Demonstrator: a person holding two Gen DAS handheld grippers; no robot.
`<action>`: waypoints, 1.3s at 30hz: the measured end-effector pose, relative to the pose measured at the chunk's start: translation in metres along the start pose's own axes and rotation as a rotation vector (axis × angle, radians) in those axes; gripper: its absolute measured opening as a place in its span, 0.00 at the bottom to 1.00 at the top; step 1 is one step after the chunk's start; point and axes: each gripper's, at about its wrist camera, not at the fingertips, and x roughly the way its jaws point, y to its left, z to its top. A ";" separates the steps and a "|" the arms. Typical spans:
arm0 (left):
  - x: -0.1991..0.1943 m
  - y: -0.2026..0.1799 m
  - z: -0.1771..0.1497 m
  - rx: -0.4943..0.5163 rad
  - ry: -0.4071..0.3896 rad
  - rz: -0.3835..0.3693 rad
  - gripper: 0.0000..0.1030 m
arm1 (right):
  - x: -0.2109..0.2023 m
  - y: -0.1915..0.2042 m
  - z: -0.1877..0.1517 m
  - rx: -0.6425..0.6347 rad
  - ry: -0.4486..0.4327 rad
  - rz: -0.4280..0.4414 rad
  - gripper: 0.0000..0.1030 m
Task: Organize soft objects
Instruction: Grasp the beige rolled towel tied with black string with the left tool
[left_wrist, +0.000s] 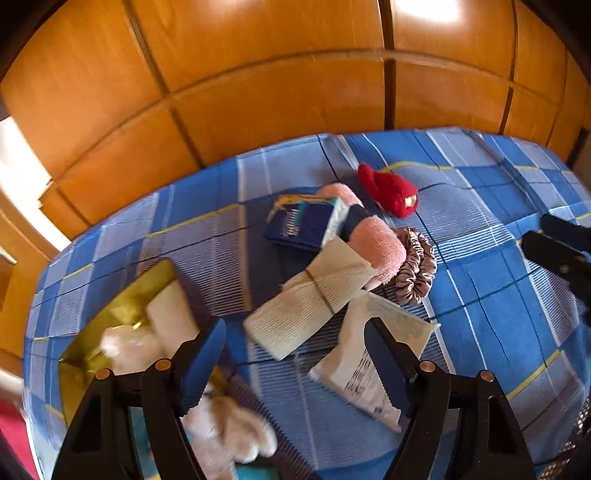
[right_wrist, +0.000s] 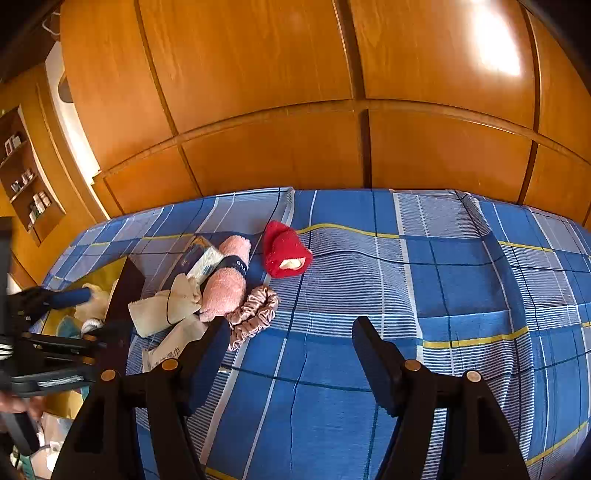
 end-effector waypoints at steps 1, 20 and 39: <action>0.006 -0.002 0.002 0.004 0.015 -0.008 0.76 | -0.001 -0.001 0.001 0.006 -0.002 0.001 0.68; 0.056 0.000 0.020 -0.086 0.099 -0.157 0.44 | 0.005 -0.003 0.002 0.030 0.022 0.021 0.68; 0.026 -0.006 0.009 -0.007 0.030 -0.091 0.55 | 0.014 -0.002 -0.005 0.039 0.066 0.006 0.68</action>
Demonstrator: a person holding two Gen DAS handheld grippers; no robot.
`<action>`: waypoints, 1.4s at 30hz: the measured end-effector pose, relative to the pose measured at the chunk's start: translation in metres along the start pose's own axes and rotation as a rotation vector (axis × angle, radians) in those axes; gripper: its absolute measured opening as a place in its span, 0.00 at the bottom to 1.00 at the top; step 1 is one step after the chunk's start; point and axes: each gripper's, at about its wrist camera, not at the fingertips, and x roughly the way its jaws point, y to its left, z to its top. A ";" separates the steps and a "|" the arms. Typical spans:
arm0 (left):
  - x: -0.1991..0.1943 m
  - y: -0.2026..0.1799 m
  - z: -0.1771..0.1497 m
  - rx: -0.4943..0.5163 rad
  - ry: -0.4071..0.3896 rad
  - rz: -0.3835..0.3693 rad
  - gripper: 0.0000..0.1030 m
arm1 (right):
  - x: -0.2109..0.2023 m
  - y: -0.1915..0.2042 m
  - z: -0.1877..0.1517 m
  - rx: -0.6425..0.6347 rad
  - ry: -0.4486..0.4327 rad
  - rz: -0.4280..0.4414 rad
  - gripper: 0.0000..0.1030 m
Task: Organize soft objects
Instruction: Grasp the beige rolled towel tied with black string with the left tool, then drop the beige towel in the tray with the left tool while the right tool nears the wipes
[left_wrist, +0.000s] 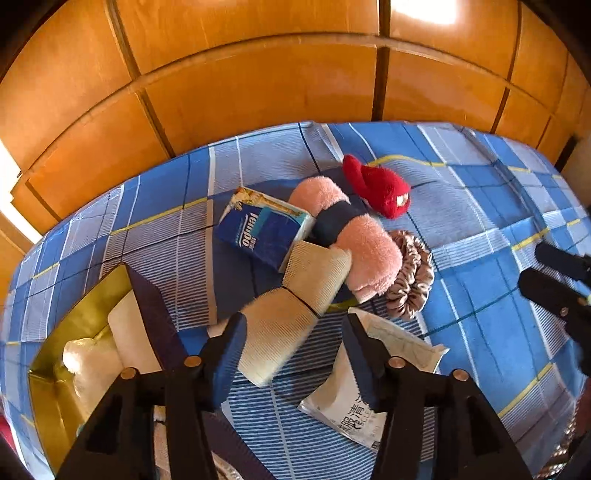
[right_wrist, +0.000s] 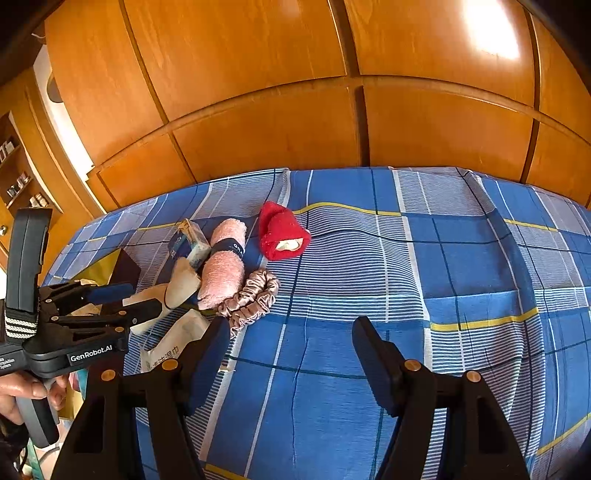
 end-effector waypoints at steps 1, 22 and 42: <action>0.002 -0.001 0.000 0.008 0.006 0.004 0.55 | 0.000 0.000 0.000 0.001 -0.001 0.002 0.68; 0.008 0.008 0.009 -0.034 0.002 -0.020 0.27 | 0.002 -0.002 0.001 0.026 0.017 0.039 0.68; -0.123 0.072 -0.066 -0.295 -0.243 -0.165 0.27 | 0.057 0.063 -0.035 0.062 0.339 0.393 0.68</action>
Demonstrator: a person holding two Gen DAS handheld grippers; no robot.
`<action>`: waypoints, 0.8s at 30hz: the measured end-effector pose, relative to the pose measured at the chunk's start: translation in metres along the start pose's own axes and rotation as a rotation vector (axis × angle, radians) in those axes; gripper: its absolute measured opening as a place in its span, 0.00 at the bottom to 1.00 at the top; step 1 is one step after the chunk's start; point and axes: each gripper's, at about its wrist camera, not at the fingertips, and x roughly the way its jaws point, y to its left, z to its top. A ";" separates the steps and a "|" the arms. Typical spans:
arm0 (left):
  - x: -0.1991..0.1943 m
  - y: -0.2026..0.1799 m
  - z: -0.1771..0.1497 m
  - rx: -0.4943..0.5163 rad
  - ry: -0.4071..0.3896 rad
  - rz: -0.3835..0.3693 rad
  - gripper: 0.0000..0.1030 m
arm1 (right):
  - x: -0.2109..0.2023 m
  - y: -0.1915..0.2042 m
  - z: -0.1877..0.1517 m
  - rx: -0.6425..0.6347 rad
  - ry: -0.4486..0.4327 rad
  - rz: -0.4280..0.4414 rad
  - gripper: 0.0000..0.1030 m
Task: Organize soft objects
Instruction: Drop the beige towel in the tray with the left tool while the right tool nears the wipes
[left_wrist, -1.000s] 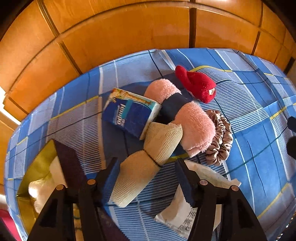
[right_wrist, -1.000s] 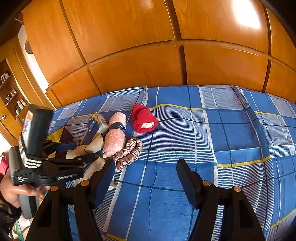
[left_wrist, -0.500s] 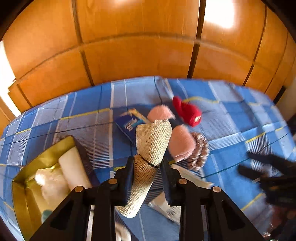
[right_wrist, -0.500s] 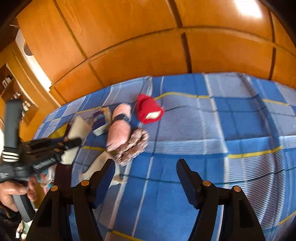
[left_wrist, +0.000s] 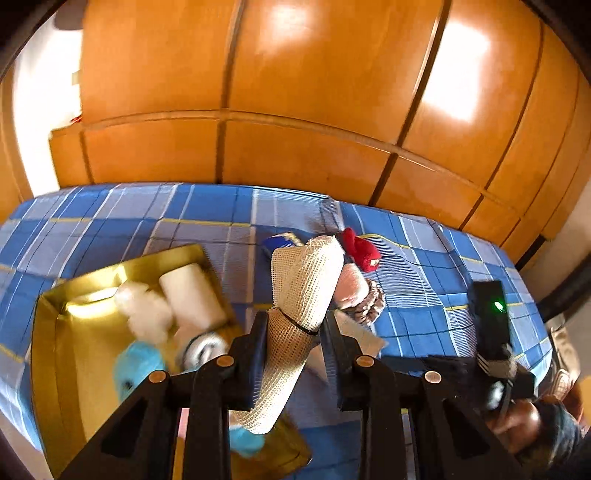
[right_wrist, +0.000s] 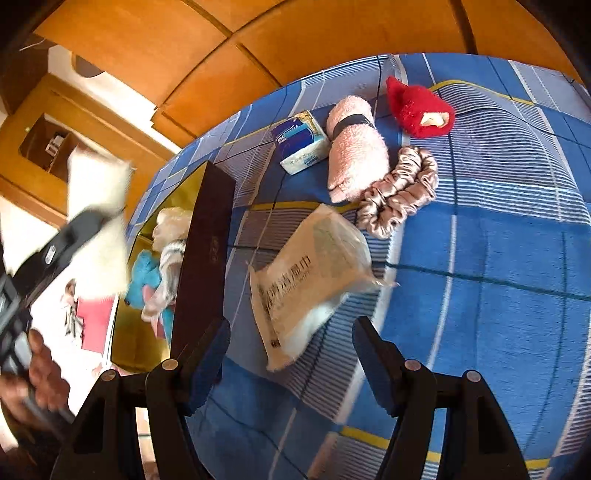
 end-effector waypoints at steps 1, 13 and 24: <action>-0.005 0.005 -0.003 -0.010 -0.004 0.002 0.27 | 0.005 0.002 0.003 0.013 -0.004 -0.017 0.68; -0.049 0.070 -0.045 -0.153 -0.056 0.038 0.28 | 0.061 0.041 0.047 -0.036 -0.005 -0.201 0.69; -0.072 0.148 -0.086 -0.355 -0.057 0.145 0.28 | 0.079 0.047 0.036 -0.163 -0.037 -0.333 0.59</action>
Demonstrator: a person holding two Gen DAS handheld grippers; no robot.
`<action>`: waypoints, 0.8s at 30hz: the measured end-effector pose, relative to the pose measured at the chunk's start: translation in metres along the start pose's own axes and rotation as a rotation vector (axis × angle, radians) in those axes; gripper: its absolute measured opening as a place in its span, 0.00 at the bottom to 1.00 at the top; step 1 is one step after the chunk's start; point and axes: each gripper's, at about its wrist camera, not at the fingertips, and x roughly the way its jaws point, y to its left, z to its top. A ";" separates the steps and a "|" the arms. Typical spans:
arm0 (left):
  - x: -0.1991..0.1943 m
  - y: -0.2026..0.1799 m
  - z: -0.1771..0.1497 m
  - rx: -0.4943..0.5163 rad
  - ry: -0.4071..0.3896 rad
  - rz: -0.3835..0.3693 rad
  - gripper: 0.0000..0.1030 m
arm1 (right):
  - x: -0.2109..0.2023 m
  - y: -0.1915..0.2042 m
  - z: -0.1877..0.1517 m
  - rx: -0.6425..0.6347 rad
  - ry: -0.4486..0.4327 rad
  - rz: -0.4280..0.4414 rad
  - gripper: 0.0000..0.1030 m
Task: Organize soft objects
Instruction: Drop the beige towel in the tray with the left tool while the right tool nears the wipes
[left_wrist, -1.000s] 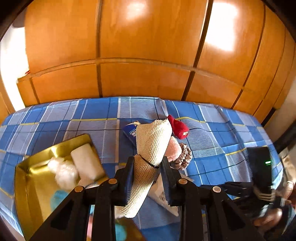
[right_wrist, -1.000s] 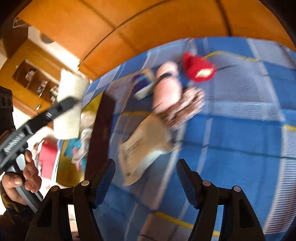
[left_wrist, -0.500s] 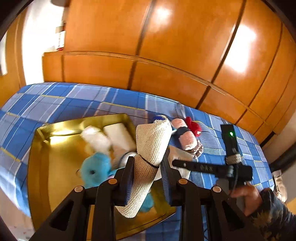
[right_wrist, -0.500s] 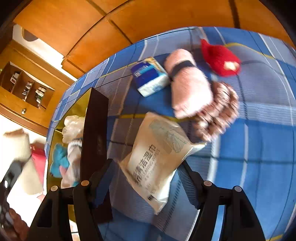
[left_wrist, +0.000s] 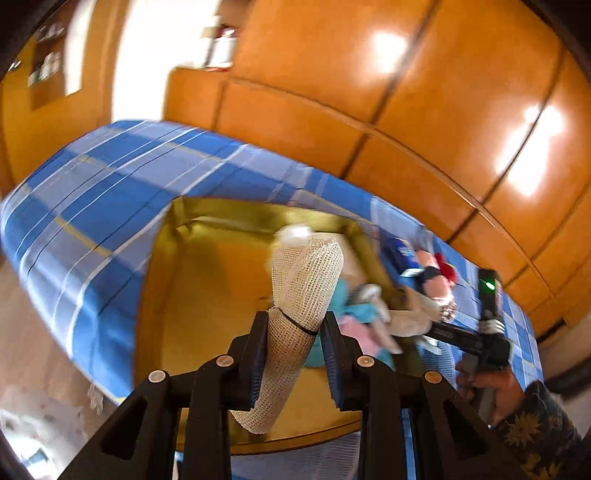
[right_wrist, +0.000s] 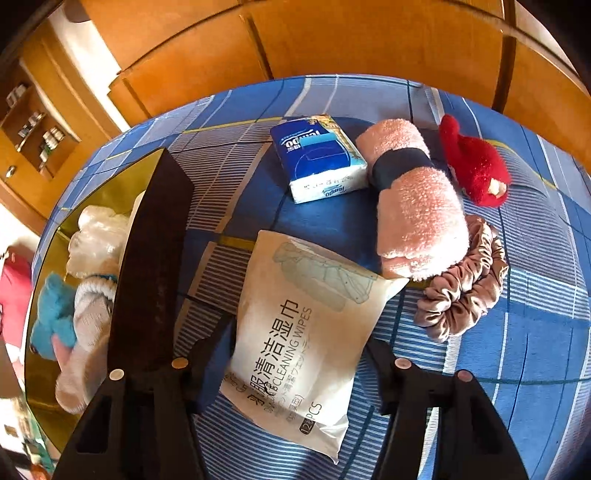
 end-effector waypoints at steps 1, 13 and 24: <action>0.001 0.004 0.000 -0.022 0.003 0.008 0.28 | 0.000 -0.001 -0.002 -0.017 -0.008 0.005 0.59; 0.045 0.017 0.034 -0.146 0.108 0.045 0.29 | -0.010 -0.010 -0.021 -0.086 -0.094 0.077 0.60; 0.118 0.009 0.075 -0.094 0.201 0.162 0.30 | -0.018 -0.016 -0.035 -0.098 -0.149 0.112 0.60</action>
